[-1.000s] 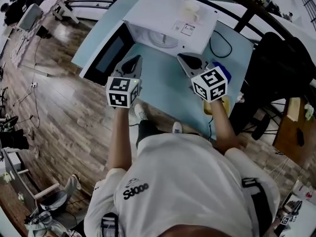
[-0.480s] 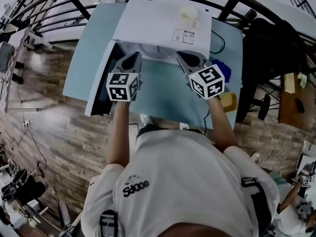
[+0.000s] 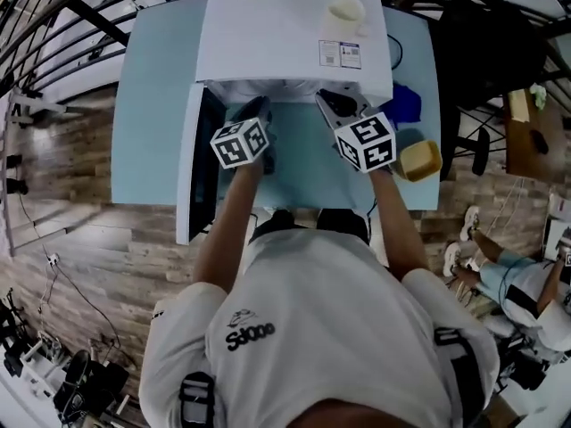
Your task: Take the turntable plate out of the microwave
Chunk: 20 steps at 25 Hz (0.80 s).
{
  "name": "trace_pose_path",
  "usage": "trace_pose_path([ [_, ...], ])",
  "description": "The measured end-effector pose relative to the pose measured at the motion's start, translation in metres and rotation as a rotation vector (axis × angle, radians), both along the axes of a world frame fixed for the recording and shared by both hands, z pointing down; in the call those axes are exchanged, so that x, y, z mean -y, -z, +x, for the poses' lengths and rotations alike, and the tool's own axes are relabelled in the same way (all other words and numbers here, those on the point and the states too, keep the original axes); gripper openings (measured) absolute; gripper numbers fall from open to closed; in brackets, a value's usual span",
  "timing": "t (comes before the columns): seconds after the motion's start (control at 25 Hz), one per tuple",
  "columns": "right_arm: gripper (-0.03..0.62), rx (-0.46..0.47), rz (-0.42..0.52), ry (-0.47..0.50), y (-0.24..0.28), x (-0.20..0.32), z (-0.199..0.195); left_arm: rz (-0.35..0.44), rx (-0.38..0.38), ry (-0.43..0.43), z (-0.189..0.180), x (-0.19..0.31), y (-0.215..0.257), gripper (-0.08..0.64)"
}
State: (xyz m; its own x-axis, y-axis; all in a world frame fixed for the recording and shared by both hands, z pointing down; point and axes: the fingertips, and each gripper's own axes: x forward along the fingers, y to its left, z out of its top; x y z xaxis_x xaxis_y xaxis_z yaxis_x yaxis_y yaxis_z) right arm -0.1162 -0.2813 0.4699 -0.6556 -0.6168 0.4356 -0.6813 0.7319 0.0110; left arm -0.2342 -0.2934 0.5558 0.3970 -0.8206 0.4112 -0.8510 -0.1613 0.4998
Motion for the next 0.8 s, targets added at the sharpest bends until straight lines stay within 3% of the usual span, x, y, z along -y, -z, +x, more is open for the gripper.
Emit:
trace_pose_path([
  [0.12, 0.012, -0.033, -0.031, 0.004, -0.027, 0.006, -0.005, -0.048, -0.051, 0.055, -0.006, 0.014, -0.027, 0.128],
  [0.28, 0.018, -0.068, -0.079, 0.017, -0.059, 0.010, -0.004, -0.075, -0.106, 0.133, -0.011, 0.030, -0.049, 0.169],
  [0.52, 0.021, -0.123, -0.132, 0.032, -0.098, 0.017, -0.002, -0.106, -0.071, 0.231, -0.029, 0.057, -0.073, 0.229],
  [0.68, 0.021, -0.097, -0.174, 0.027, -0.111, 0.014, 0.000, -0.131, -0.075, 0.275, -0.031, 0.062, -0.083, 0.258],
  [0.8, 0.021, -0.062, -0.193, 0.005, -0.113, 0.017, 0.000, -0.140, -0.119, 0.297, -0.029, 0.067, -0.084, 0.261],
])
